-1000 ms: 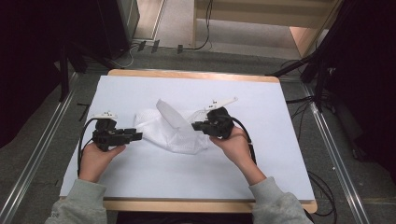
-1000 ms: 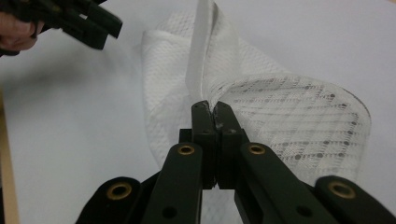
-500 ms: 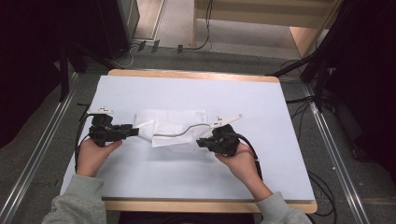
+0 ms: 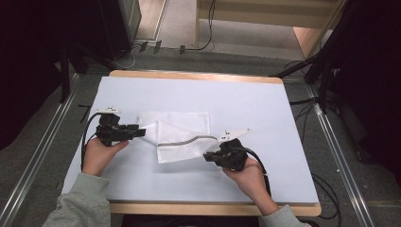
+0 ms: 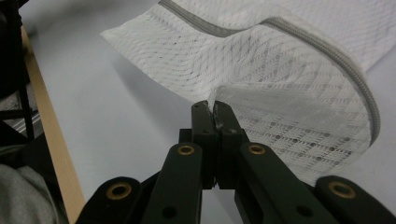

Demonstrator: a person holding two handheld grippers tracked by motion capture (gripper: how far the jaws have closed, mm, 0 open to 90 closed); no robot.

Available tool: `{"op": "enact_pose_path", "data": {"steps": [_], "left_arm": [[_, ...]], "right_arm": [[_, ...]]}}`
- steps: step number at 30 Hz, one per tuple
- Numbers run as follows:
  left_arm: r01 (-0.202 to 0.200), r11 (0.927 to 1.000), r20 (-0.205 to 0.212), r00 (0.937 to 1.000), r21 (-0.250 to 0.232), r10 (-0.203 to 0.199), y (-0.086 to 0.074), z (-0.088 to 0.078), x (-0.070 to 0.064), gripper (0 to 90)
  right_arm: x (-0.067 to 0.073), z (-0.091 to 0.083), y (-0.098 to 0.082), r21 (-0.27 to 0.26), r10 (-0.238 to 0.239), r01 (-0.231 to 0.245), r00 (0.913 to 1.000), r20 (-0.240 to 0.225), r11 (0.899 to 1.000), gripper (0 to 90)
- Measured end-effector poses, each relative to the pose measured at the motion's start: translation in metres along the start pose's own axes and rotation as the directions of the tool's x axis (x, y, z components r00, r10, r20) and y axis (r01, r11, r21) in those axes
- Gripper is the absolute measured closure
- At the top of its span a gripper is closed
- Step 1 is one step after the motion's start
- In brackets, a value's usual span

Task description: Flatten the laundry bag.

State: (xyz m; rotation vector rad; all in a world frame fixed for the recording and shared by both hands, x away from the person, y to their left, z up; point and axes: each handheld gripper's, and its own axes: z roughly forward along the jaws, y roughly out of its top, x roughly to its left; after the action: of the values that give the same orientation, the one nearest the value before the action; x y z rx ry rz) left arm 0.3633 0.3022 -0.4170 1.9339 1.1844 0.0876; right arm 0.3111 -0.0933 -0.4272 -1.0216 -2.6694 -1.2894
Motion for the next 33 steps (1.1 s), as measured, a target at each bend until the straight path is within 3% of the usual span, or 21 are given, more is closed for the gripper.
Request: {"op": "enact_pose_path", "data": {"steps": [12,15,22,33], "left_arm": [[-0.017,0.9997,0.015,0.9998,0.018,0.016,0.005,0.009,-0.004,49.3],[-0.018,0.9997,0.014,0.9997,0.018,0.018,0.005,0.009,-0.004,48.7],[-0.02,0.9997,0.015,0.9997,0.017,0.02,0.004,0.009,-0.007,48.1],[-0.027,0.9993,0.01,0.9996,0.025,0.027,-0.005,0.005,-0.015,47.1]], "right_arm": [[0.007,0.007,-0.015,0.047,-0.007,0.007,0.9999,-0.009,0.999,88.8],[0.008,-0.002,-0.011,0.01,-0.005,0.006,0.9999,-0.012,1.0,80.5],[0.004,-0.026,-0.001,-0.066,-0.024,0.025,0.9994,0.027,0.997,74.5],[-0.015,-0.029,0.011,-0.083,-0.023,0.03,0.9968,0.077,0.996,63.8]]}}
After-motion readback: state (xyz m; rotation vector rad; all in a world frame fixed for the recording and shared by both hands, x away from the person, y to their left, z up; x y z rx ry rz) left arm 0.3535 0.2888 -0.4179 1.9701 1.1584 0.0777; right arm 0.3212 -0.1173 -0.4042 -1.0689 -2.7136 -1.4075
